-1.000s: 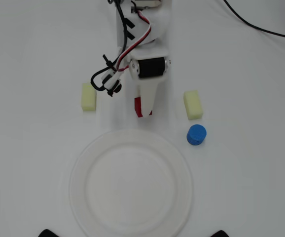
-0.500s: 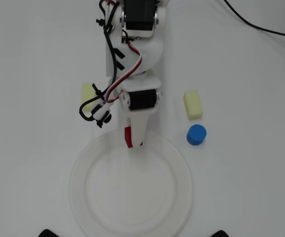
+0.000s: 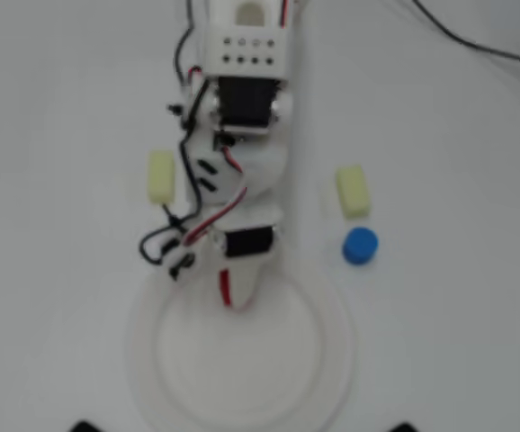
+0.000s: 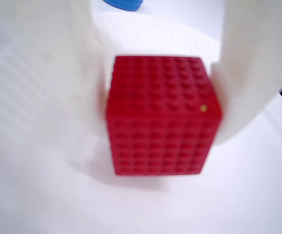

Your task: Grasp a red block and put it in the dish.

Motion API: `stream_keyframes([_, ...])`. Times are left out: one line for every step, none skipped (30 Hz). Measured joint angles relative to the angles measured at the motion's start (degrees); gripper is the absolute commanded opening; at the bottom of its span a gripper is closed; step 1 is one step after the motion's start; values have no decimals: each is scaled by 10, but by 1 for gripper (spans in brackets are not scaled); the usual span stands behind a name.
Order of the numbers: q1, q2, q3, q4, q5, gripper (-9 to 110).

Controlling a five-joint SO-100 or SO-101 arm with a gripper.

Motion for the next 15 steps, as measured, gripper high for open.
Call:
stream_keyframes([2,0,-1,4,4,9])
stream_keyframes([2,0,-2,9,5,11])
stream_keyframes([2,0,-4,14,6,12])
stream_keyframes([2,0,-4,21,6,13])
stream_keyframes([2,0,-4,25,6,15])
stream_keyframes([2,0,-4,30,6,16])
stream_keyframes([2,0,-4,34,6,17])
stream_keyframes([2,0,-4,40,6,18])
stream_keyframes([2,1,-4,47,6,20])
stream_keyframes([3,1,-4,54,6,21])
stream_keyframes([3,4,-4,64,6,22])
stream_keyframes([3,5,-4,72,6,22])
stream_keyframes([4,11,-4,81,7,22])
stream_keyframes([4,19,-4,92,7,23])
stream_keyframes([5,28,-4,105,7,23])
